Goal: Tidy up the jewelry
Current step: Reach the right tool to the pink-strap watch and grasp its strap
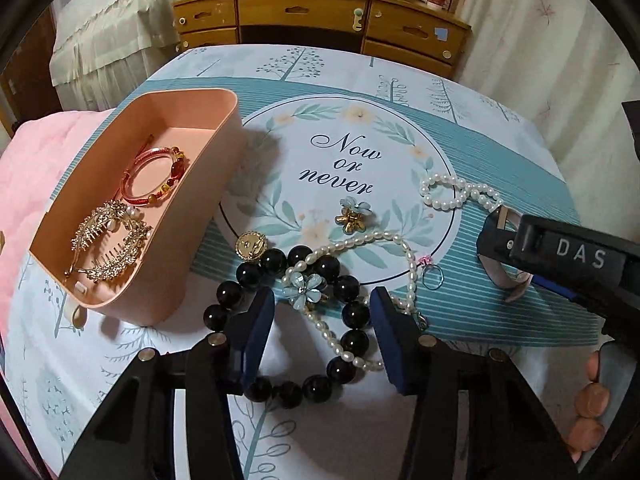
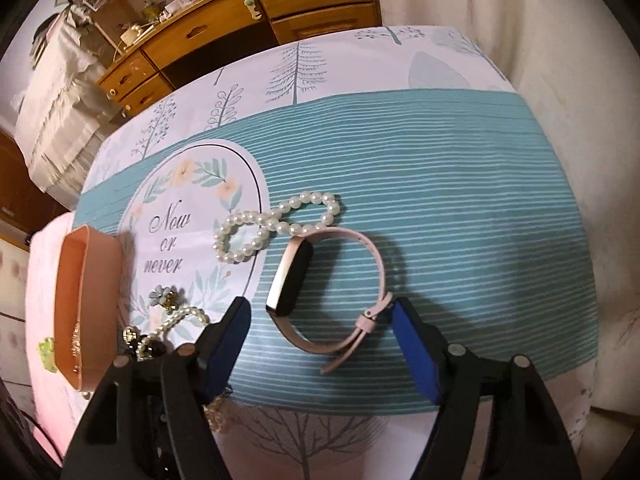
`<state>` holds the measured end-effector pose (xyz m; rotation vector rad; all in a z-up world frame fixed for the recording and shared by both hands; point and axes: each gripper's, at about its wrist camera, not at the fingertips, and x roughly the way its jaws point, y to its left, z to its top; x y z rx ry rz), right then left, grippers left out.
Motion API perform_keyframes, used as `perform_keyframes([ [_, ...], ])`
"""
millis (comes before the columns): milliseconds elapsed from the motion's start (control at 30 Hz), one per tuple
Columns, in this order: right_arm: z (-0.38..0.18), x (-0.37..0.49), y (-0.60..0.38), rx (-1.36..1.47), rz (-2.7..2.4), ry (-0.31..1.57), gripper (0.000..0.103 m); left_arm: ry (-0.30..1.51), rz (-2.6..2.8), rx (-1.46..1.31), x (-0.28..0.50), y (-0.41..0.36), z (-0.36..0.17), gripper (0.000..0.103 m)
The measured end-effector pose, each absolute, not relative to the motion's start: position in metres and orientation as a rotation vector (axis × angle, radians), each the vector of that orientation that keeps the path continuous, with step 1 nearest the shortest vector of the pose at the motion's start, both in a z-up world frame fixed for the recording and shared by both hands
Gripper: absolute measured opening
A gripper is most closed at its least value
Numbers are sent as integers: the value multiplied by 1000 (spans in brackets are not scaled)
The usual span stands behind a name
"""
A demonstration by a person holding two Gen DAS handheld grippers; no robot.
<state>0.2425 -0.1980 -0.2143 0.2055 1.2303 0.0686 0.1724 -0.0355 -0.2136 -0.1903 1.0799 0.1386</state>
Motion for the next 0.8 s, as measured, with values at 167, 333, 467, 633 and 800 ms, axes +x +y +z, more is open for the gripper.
perform_keyframes([
  [167,-213,242,-203,221,79,1215,55,1084,127,-234,171,-28,-214,47],
  [333,-212,242,-205,224,91,1209,49,1099,120,-318,174,-12,-215,43],
  [467,-212,242,-206,229,91,1209,49,1107,117,-361,178,-3,-214,25],
  [633,-212,241,-204,228,91,1212,48,1117,119,-365,178,-1,-218,21],
  [800,-211,240,-203,233,113,1213,36,1093,93,-338,176,-2,-213,16],
])
